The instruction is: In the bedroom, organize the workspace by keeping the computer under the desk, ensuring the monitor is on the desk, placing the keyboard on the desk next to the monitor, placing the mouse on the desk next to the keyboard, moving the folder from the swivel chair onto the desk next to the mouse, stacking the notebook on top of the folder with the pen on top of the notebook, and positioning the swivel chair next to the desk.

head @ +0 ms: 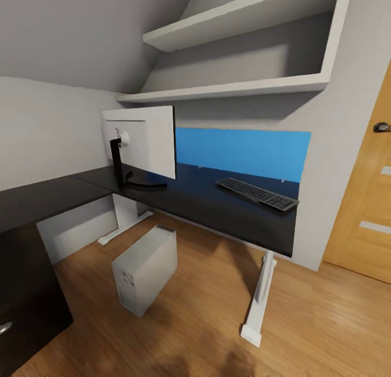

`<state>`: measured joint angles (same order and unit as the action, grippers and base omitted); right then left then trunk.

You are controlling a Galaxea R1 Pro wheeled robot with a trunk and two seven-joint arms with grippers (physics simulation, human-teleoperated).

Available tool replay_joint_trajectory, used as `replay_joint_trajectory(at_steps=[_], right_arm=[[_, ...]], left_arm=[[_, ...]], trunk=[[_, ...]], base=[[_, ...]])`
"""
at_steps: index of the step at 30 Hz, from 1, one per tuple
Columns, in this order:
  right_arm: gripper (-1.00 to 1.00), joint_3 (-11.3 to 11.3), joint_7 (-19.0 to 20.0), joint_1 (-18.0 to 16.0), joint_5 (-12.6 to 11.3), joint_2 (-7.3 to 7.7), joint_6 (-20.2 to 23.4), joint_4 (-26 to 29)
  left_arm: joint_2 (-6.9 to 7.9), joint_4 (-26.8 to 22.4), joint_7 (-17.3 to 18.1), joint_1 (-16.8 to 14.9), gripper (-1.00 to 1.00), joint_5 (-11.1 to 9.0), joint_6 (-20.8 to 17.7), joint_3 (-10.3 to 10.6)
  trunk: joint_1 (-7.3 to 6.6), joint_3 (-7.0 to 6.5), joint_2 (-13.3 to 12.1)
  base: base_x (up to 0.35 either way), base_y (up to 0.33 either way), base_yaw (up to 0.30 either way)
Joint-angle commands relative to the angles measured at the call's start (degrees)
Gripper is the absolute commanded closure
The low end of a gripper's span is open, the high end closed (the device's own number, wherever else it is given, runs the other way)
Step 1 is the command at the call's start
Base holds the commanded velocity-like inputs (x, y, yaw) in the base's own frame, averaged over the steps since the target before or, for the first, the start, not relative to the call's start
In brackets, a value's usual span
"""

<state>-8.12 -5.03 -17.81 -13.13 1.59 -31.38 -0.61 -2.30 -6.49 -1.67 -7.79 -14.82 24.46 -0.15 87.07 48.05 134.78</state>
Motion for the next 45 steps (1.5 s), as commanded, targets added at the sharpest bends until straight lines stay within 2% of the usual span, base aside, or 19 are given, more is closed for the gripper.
replay_joint_trajectory(at_steps=[1, 6, 7, 8, 11, 12, 15, 16, 18, 20, 22, 25, 27, 34, 36, 37, 39, 41, 45], right_arm=[[-1.0, -0.5, -0.2, 0.0, -0.4, 0.0, -0.1, 0.0], [-1.0, -0.6, -0.3, 0.0, -0.4, -0.01, -0.1, 0.2], [-1.0, -0.7, -0.3, 0.0, -0.3, -0.01, 0.1, 0.3], [-1.0, -0.7, -0.9, -0.1, -0.3, -0.13, 0.9, 3.1], [-1.0, -0.7, -1.5, -0.1, -0.3, -0.25, 2.5, 6.2], [-1.0, -0.7, -1.9, -0.1, -0.2, -0.47, 4.3, 8.5], [-1.0, -0.8, -2.1, -0.1, -0.1, -0.98, 7.7, 12.0], [-1.0, -0.9, -2.2, -0.1, 0.0, -1.23, 9.9, 14.2], [-1.0, -0.9, -2.3, -0.1, 0.1, -1.36, 11.8, 16.6], [-1.0, -0.9, -2.4, -0.1, 0.1, -1.48, 14.0, 20.3], [-1.0, -0.9, -2.5, -0.1, 0.2, -1.59, 15.7, 23.6], [-1.0, -0.9, -2.9, -0.1, 0.2, -1.8, 17.3, 27.6], [-1.0, -1.0, -3.3, -0.1, 0.3, -2.06, 17.7, 30.2], [-1.0, -1.7, -3.2, -0.1, 0.6, -2.59, 17.7, 33.9], [-1.0, -3.3, -3.1, -0.1, 1.1, -2.56, 15.8, 33.9], [-1.0, -3.6, -3.1, -0.1, 1.1, -2.54, 15.0, 33.8], [-1.0, -4.2, -3.1, -0.1, 1.3, -2.53, 11.7, 32.0], [-1.0, -4.6, -3.1, -0.1, 1.4, -2.58, 9.9, 29.4], [-1.0, -4.9, -3.1, -0.1, 1.4, -2.63, 7.9, 26.3]], left_arm=[[0.06, 0.0, -0.2, 0.0, -1.0, -0.1, 0.2, -0.3], [1.1, -2.6, -0.3, 0.0, -1.0, -0.3, -0.1, -0.9], [1.83, -6.2, -0.4, 0.0, -1.0, -0.3, -1.1, -1.0], [2.83, -18.3, -0.8, 0.0, -1.0, -0.4, -15.9, -1.1], [2.99, -23.9, -0.9, 0.0, -1.0, -0.4, -22.4, -1.1], [3.09, -27.7, -0.9, 0.0, -1.0, -0.4, -25.9, -1.1], [3.18, -32.7, -1.0, -0.2, -1.0, -0.4, -30.0, -1.1], [3.21, -35.2, -1.0, -0.7, -1.0, -0.4, -32.5, -1.1], [3.26, -36.9, -1.0, -1.9, -1.0, -0.5, -34.9, -1.2], [3.39, -38.2, -1.0, -4.4, -1.0, -0.9, -38.1, -1.8], [3.55, -38.8, -1.0, -6.8, -1.0, -1.9, -40.4, -3.4], [3.62, -39.3, -0.9, -9.3, -1.0, -4.1, -42.1, -5.8], [3.53, -39.4, -0.9, -10.3, -1.0, -4.9, -42.4, -6.6], [3.59, -37.9, -0.7, -10.9, -1.0, -5.4, -39.5, -7.6], [4.37, -33.5, -0.3, -10.9, -1.0, -5.3, -37.0, -7.7], [4.54, -32.6, -0.3, -10.9, -1.0, -5.3, -36.2, -7.7], [4.93, -30.0, -0.2, -10.9, -1.0, -5.3, -32.3, -7.7], [5.06, -29.0, -0.1, -10.9, -1.0, -5.2, -29.8, -7.7], [5.11, -27.9, -0.1, -10.9, -1.0, -5.2, -27.5, -7.6]], trunk=[[0.21, 0.24, 0.4], [1.31, 1.14, 2.4], [1.53, 1.32, 2.8], [1.75, 1.5, 3.2], [2.41, 2.04, 4.5], [2.63, 2.22, 4.9], [3.29, 2.76, 6.1], [3.51, 2.94, 6.5], [3.95, 3.29, 7.3], [4.39, 3.65, 8.1], [4.63, 4.05, 8.5], [4.71, 4.72, 8.5], [4.76, 5.16, 8.5], [4.76, 5.16, 8.5], [4.76, 5.16, 8.5], [4.76, 5.16, 8.5], [4.76, 5.16, 8.5], [4.76, 5.16, 8.5], [4.76, 5.16, 8.5]], base=[[0.0, 0.0, 0.0], [0.0, 0.0, 0.0], [0.0, 0.0, 0.0], [0.0, 0.0, 0.0], [0.0, 0.0, 0.0], [0.0, 0.0, 0.0], [0.0, 0.0, 0.0], [0.0, 0.0, 0.0], [0.0, 0.0, 0.0], [0.0, 0.0, 0.0], [0.0, 0.0, 0.0], [0.0, 0.0, 0.0], [0.0, 0.0, 0.0], [0.0, 0.0, 0.0], [0.0, 0.0, 0.0], [0.0, 0.0, 0.0], [0.0, 0.002, 0.0], [0.0, 0.041, 0.0], [0.0, 0.137, 0.0]])
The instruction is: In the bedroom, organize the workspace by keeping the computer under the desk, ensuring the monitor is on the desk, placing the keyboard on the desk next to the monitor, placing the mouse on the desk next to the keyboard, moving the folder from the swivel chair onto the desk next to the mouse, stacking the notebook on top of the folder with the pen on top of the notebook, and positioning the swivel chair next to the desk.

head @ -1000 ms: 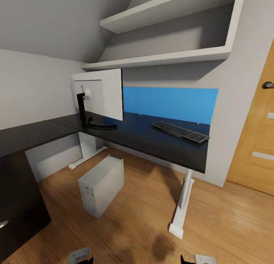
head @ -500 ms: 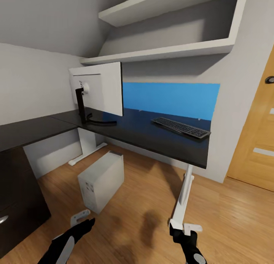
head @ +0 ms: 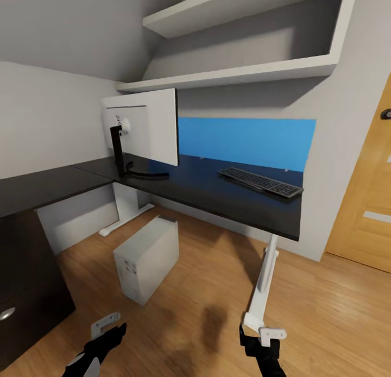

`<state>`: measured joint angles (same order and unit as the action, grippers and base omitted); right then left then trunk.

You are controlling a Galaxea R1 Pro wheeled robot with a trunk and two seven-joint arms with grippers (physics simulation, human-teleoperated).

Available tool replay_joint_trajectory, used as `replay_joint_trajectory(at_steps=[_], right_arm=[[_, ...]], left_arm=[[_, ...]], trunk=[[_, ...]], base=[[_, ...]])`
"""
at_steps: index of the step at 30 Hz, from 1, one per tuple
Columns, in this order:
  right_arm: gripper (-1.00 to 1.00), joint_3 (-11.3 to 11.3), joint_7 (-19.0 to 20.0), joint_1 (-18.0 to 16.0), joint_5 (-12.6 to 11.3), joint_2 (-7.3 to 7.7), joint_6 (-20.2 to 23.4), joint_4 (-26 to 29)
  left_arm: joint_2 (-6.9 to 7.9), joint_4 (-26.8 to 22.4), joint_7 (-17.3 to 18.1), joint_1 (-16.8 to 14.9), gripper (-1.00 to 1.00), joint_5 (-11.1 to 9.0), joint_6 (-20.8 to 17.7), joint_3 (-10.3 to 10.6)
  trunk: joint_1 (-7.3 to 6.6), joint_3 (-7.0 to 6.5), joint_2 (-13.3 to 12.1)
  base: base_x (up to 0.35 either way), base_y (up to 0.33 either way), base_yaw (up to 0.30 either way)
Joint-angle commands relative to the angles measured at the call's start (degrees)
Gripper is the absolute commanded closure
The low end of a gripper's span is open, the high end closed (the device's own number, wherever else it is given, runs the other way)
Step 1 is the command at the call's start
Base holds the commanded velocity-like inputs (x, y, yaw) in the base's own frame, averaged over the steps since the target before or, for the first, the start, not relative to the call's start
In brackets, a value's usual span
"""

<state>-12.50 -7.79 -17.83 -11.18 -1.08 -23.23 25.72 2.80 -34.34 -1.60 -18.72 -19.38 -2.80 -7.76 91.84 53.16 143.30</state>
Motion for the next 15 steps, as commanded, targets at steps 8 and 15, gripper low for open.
replay_joint_trajectory(at_steps=[8, 15], right_arm=[[-1.0, -0.7, -0.4, -0.1, -0.4, 0.03, -1.0, -1.2], [-1.0, -0.9, -0.4, 0.0, -0.3, -0.05, -1.0, -1.3]], left_arm=[[-0.03, 2.2, -0.2, 0.0, -1.0, -0.6, 0.6, 0.2], [-0.15, 2.6, -0.2, 0.0, -1.0, -0.6, 0.7, 0.2]], trunk=[[-0.01, 0.06, 0.0], [-0.01, 0.05, 0.0]], base=[[0.0, 0.277, 0.0], [0.001, 0.309, -0.004]])
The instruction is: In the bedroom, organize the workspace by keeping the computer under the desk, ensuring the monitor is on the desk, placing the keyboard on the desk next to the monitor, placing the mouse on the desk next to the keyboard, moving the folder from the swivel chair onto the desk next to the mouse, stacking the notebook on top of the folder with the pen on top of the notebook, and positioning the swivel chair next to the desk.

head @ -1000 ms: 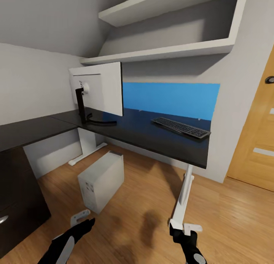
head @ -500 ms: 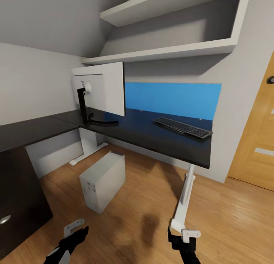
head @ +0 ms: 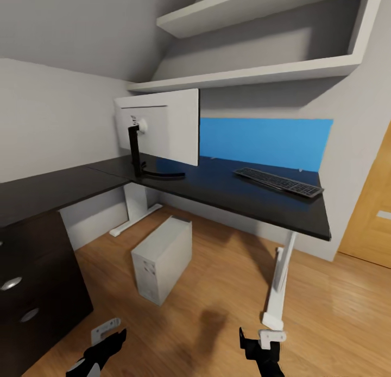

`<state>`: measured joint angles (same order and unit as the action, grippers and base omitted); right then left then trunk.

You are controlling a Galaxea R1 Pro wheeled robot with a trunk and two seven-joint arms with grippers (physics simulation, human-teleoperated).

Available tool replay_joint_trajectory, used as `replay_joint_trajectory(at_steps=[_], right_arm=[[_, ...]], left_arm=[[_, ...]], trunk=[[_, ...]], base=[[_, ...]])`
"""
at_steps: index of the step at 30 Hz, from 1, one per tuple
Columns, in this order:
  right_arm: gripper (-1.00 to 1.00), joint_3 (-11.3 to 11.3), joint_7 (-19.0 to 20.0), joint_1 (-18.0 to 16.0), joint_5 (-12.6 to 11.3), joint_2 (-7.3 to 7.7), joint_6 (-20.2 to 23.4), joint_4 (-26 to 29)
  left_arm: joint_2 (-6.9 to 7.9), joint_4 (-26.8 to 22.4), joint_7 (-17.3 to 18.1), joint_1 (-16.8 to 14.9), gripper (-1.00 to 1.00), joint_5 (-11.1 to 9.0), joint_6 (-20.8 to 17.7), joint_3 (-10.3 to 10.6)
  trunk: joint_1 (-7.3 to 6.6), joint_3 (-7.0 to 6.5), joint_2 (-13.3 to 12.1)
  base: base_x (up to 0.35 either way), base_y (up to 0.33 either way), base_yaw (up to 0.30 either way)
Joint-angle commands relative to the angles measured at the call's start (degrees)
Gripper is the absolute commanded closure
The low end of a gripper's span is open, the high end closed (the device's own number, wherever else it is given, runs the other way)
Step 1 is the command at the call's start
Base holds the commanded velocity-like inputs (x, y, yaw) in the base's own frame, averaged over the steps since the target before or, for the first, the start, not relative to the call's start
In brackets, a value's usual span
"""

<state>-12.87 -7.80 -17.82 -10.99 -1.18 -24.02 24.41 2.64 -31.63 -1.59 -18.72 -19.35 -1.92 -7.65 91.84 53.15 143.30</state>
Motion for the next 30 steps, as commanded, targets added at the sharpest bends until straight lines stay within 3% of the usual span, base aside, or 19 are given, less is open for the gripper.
replay_joint_trajectory(at_steps=[1, 8, 17, 30], right_arm=[[-1.0, -0.5, -0.4, 0.0, -0.5, 0.02, -0.2, -0.1], [-1.0, -0.5, -0.4, -0.1, -0.6, 0.02, -0.2, -0.1], [-1.0, -0.4, -0.5, 0.0, -0.6, 0.03, -0.2, -0.3], [-1.0, -0.3, -0.5, -0.1, -0.7, 0.08, -0.3, -2.3]], left_arm=[[0.0, 0.0, -0.2, 0.0, -1.0, -0.6, -0.2, 0.1], [-0.08, 0.7, -0.2, 0.0, -1.0, -0.6, -0.2, 0.2], [-0.09, 1.1, -0.2, 0.0, -1.0, -0.6, -0.2, 0.2], [-0.17, 4.0, 0.0, 0.0, -1.0, -0.7, 3.1, 0.2]], trunk=[[-0.01, 0.03, 0.0], [-0.01, -0.24, 0.0], [-0.01, -0.33, 0.0], [-0.01, -0.34, 0.0]], base=[[0.048, 0.258, -0.125], [0.065, 0.12, -0.181], [0.033, 0.012, -0.038], [0.218, 0.0, -0.001]])
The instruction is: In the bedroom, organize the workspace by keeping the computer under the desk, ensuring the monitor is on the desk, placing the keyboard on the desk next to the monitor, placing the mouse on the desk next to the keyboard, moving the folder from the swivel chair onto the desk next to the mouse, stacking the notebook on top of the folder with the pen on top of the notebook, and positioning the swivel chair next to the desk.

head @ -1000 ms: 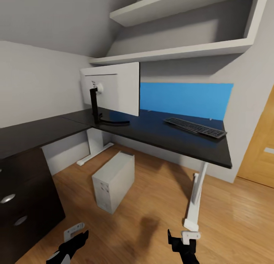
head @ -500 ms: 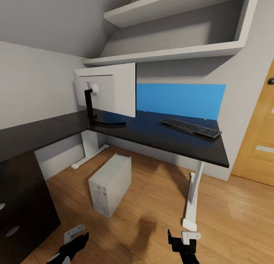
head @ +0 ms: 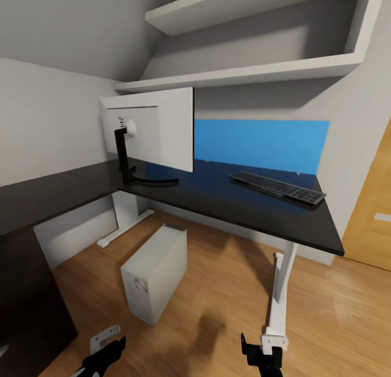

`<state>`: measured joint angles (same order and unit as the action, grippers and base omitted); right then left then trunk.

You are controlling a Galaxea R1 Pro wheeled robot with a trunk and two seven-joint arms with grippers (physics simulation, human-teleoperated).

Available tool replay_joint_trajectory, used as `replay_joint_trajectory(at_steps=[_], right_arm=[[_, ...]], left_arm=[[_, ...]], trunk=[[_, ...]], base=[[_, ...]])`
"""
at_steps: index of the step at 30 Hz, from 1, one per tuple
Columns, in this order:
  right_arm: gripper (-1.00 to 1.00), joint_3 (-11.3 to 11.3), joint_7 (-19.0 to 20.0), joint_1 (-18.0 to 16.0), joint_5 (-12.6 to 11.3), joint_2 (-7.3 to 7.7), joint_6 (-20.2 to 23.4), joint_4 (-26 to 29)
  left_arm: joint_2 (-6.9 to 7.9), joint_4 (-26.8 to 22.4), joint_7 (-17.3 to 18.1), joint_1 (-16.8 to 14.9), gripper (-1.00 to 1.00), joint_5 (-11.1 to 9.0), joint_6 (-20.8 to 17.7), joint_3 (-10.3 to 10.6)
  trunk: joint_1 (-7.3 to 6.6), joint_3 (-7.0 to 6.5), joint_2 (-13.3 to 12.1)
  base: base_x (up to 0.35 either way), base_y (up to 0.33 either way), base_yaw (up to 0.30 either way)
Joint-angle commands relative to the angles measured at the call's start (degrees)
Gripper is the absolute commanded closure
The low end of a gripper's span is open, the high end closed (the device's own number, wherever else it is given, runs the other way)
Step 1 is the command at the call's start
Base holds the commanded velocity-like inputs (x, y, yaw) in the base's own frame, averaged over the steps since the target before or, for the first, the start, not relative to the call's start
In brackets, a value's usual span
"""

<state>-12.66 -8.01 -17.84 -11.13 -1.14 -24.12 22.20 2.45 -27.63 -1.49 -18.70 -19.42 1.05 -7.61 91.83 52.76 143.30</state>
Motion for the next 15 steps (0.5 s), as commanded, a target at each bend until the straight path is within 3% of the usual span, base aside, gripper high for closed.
replay_joint_trajectory(at_steps=[1, 8, 15], right_arm=[[-1.0, -0.5, -0.3, 0.0, -0.5, 0.06, -0.2, 0.0], [-1.0, -0.4, -0.3, 0.0, -0.5, 0.07, -0.2, 0.0], [-1.0, -0.4, -0.3, -0.1, -0.5, 0.06, -0.2, 0.0]], left_arm=[[0.01, 0.4, -0.1, 0.0, -1.0, -0.6, 0.7, 0.1], [0.01, 2.3, -0.1, 0.0, -1.0, -0.5, 4.6, 0.2], [-0.05, 2.9, -0.2, 0.0, -1.0, -0.5, 5.8, 0.3]], trunk=[[0.0, 0.06, 0.0], [0.0, 0.06, 0.0], [0.0, 0.06, 0.0]], base=[[0.195, 0.0, 0.0], [0.253, 0.0, 0.0], [0.065, 0.0, 0.0]])
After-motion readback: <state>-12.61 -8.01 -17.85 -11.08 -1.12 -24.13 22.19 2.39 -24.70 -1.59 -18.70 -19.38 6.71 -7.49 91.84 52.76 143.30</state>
